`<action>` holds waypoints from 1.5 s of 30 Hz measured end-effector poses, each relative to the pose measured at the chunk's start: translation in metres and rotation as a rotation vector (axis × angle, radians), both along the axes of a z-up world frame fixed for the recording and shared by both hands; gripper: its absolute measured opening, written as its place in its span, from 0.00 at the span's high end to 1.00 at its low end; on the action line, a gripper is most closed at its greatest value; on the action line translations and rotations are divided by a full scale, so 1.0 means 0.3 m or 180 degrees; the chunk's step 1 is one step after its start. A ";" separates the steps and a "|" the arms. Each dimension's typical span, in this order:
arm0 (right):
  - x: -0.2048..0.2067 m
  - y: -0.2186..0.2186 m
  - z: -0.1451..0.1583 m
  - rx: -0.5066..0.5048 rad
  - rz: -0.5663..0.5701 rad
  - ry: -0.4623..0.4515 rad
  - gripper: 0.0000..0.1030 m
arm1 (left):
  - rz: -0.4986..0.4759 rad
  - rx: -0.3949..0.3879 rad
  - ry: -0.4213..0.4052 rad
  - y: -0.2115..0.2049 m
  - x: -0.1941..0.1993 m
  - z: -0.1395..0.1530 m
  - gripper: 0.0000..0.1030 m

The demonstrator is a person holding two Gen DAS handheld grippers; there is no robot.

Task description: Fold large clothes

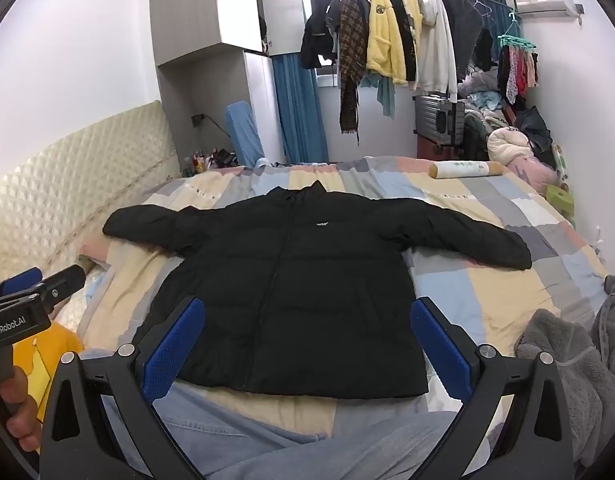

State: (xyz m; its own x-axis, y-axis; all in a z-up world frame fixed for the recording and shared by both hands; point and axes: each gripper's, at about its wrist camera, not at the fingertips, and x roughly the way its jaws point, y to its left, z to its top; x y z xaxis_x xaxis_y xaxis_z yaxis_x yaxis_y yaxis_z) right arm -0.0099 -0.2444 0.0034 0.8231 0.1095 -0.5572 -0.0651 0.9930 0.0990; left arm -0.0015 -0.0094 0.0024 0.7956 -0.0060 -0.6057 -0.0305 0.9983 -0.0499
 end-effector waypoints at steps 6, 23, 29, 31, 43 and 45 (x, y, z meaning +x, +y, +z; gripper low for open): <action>0.006 -0.002 0.002 -0.0012 -0.0007 0.0001 0.00 | 0.0030 0.0008 0.0000 0.000 0.002 -0.012 0.00; -0.003 0.006 0.019 -0.0035 -0.0032 -0.0020 0.00 | 0.0046 -0.0008 0.0042 0.000 -0.010 -0.027 0.00; -0.003 0.013 0.019 -0.0022 0.0027 0.0009 0.00 | 0.0041 -0.0037 0.0055 0.033 0.008 -0.016 0.00; 0.000 0.009 0.017 -0.0022 0.0021 0.0016 0.00 | 0.0042 -0.0049 0.0060 0.037 0.010 -0.017 0.00; 0.013 0.004 0.029 0.0009 0.0060 0.0063 0.00 | 0.0041 -0.0052 0.0106 0.039 -0.001 -0.015 0.00; 0.010 0.004 0.029 0.0016 0.0061 0.0061 0.00 | 0.0038 -0.0036 0.0089 0.022 -0.006 -0.008 0.00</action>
